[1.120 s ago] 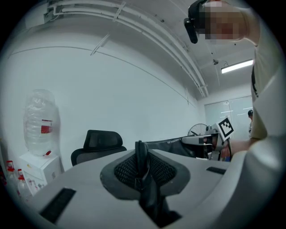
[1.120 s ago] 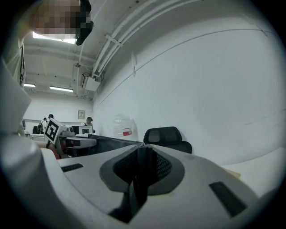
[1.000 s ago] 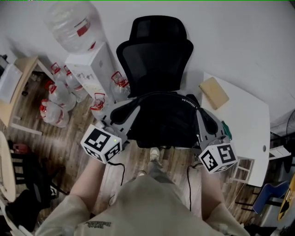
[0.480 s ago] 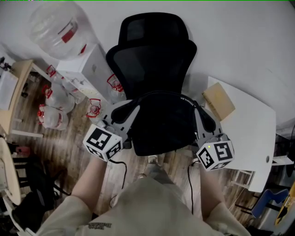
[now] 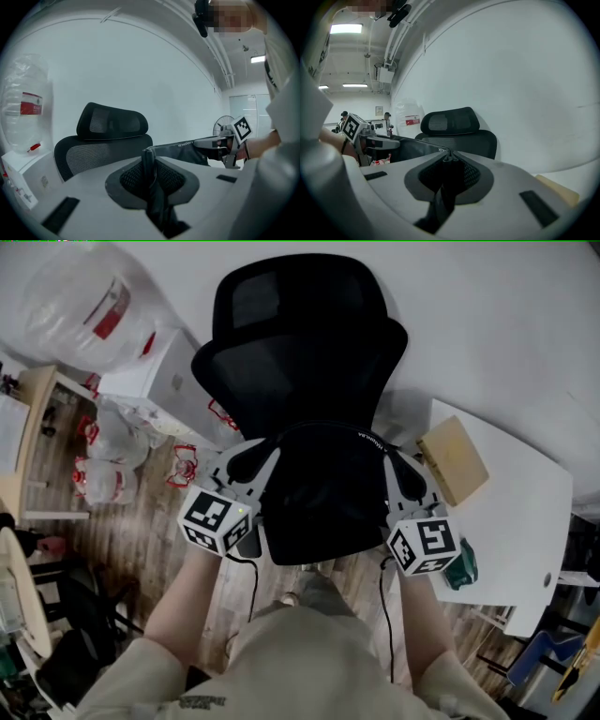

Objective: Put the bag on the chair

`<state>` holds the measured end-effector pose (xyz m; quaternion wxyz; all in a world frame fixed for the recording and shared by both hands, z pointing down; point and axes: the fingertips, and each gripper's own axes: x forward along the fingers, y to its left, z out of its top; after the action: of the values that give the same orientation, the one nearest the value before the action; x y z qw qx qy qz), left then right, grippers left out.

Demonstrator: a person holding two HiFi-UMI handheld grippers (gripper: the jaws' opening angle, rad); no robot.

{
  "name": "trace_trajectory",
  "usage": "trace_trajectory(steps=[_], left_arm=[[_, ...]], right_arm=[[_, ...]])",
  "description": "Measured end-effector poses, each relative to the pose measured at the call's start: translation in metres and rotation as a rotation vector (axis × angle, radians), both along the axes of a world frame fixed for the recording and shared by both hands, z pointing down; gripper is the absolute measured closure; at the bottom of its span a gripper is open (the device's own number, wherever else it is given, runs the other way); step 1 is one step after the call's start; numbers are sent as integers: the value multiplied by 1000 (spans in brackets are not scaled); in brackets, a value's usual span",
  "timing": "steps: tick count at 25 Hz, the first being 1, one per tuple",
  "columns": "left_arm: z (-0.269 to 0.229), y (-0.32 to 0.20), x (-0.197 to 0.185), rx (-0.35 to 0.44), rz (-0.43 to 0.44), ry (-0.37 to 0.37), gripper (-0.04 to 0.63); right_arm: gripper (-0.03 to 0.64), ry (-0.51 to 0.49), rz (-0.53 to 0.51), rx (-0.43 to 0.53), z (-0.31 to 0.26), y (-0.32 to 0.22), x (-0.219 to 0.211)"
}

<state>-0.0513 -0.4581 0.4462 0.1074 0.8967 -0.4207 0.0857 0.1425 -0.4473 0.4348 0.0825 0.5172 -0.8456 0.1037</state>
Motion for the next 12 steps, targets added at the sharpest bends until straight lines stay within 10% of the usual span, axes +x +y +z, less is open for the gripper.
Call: trace_trajectory(steps=[12], left_arm=[[67,-60,6,-80,-38,-61,523]], right_arm=[[572,18,-18,-72,68,-62,6]])
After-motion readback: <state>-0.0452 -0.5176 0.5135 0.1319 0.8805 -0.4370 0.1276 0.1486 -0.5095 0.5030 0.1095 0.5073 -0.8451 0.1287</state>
